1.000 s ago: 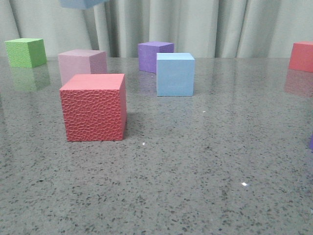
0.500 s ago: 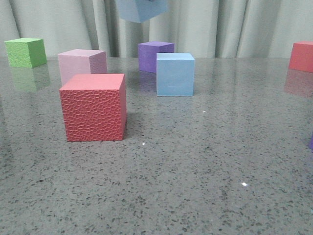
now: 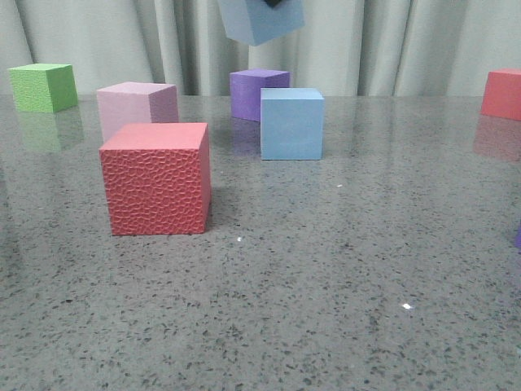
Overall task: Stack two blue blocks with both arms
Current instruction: 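Lift the light blue cube with the left gripper and carry it above the placed cube, then lower the held cube onto the placed light blue cube with the left gripper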
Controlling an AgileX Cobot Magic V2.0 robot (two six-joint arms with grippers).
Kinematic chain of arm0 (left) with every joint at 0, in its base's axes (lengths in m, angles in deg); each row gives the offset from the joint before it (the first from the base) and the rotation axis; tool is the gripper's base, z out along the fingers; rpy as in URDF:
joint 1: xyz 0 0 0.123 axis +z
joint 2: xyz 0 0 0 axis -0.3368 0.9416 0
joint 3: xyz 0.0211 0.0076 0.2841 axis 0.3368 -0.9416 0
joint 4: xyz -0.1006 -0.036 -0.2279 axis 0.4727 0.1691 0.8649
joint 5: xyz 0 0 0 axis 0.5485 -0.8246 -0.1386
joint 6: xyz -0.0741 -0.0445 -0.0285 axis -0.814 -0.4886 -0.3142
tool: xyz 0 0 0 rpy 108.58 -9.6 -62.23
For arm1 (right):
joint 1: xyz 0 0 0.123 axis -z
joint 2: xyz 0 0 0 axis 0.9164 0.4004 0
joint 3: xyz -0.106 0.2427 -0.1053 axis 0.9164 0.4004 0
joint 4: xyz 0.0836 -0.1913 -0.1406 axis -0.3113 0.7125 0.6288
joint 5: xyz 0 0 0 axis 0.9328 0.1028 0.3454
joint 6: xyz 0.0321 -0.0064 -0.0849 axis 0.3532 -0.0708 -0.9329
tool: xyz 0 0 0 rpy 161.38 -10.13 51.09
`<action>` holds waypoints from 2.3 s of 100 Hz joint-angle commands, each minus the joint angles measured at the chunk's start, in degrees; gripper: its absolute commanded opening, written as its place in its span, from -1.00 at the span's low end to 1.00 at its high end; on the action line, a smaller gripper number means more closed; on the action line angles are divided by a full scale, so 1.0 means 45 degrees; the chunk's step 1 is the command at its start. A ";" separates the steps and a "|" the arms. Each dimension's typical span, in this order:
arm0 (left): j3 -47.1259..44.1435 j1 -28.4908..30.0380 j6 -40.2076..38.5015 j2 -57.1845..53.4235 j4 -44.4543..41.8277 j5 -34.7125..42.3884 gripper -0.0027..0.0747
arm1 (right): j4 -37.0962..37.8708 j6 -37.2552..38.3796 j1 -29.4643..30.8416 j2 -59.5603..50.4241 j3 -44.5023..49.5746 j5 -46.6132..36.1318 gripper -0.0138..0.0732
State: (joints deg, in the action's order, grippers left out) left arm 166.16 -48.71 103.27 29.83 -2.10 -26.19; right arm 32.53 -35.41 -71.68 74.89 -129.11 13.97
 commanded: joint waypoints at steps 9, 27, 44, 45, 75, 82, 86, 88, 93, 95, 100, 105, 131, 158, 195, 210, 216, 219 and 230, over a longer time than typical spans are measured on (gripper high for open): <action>0.0469 -0.0111 0.0008 -0.0729 0.0770 0.0595 -0.36 | 0.0225 -0.0063 0.0052 -0.0103 -0.0294 -0.0874 0.69; 0.0469 -0.0111 0.0892 -0.0729 0.0970 0.0234 -0.36 | 0.0225 -0.0063 0.0052 -0.0103 -0.0294 -0.0874 0.69; 0.0469 -0.0111 0.2670 -0.0729 0.1869 -0.0480 -0.36 | 0.0225 -0.0063 0.0052 -0.0103 -0.0294 -0.0885 0.69; 0.0469 -0.0111 0.2718 -0.0729 0.1941 -0.0514 -0.36 | 0.0225 -0.0063 0.0052 -0.0103 -0.0294 -0.0885 0.69; 0.0469 -0.0188 0.4038 -0.0729 0.2388 -0.0998 -0.36 | 0.0225 -0.0063 0.0052 -0.0103 -0.0294 -0.0885 0.69; 0.0469 -0.0196 0.4214 -0.0729 0.2388 -0.0998 -0.36 | 0.0225 -0.0063 0.0052 -0.0103 -0.0294 -0.0885 0.69; 0.0469 -0.0196 0.4292 -0.0729 0.2388 -0.0998 -0.36 | 0.0225 -0.0063 0.0052 -0.0103 -0.0294 -0.0885 0.69; 0.0469 -0.0196 0.4303 -0.0729 0.2388 -0.0998 -0.36 | 0.0225 -0.0063 0.0052 -0.0103 -0.0294 -0.0885 0.69; 0.0469 -0.0196 0.4354 -0.0709 0.2388 -0.0998 -0.36 | 0.0225 -0.0063 0.0052 -0.0103 -0.0294 -0.0885 0.69; 0.0469 -0.0196 0.4354 -0.0695 0.2388 -0.0998 -0.36 | 0.0225 -0.0063 0.0052 -0.0103 -0.0294 -0.0885 0.69; 0.0469 -0.0196 0.4470 -0.0617 0.2388 -0.1059 -0.36 | 0.0225 -0.0063 0.0052 -0.0103 -0.0294 -0.0874 0.69; 0.0469 -0.0196 0.4563 -0.0555 0.2365 -0.1059 -0.36 | 0.0225 -0.0063 0.0052 -0.0103 -0.0294 -0.0874 0.69; 0.0469 -0.0251 0.4824 -0.0274 0.2328 -0.1059 -0.36 | 0.0225 -0.0063 0.0052 -0.0103 -0.0294 -0.0802 0.69; 0.0469 -0.0251 0.5028 -0.0252 0.2241 -0.1059 -0.36 | 0.0225 -0.0063 0.0052 -0.0103 -0.0294 -0.0846 0.69; 0.0112 -0.0251 0.5254 -0.0252 0.1913 -0.1059 -0.36 | 0.0225 -0.0063 0.0052 -0.0103 -0.0294 -0.0874 0.69; 0.0019 -0.0251 0.5328 -0.0252 0.1913 -0.1059 -0.36 | 0.0225 -0.0063 0.0052 -0.0103 -0.0294 -0.0887 0.69; 0.0019 -0.0251 0.5336 -0.0252 0.1913 -0.1059 -0.36 | 0.0225 -0.0063 0.0052 -0.0103 -0.0294 -0.0887 0.69; 0.0019 -0.0274 0.5360 -0.0252 0.1913 -0.1059 -0.36 | 0.0225 -0.0063 0.0052 -0.0103 -0.0294 -0.0887 0.69; 0.0019 -0.0361 0.5502 -0.0252 0.1913 -0.1059 -0.36 | 0.0225 -0.0063 0.0052 -0.0103 -0.0294 -0.0887 0.69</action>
State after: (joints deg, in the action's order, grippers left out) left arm 164.84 -49.53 127.52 31.96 4.38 -29.69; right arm 32.53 -35.41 -71.68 74.89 -129.11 13.97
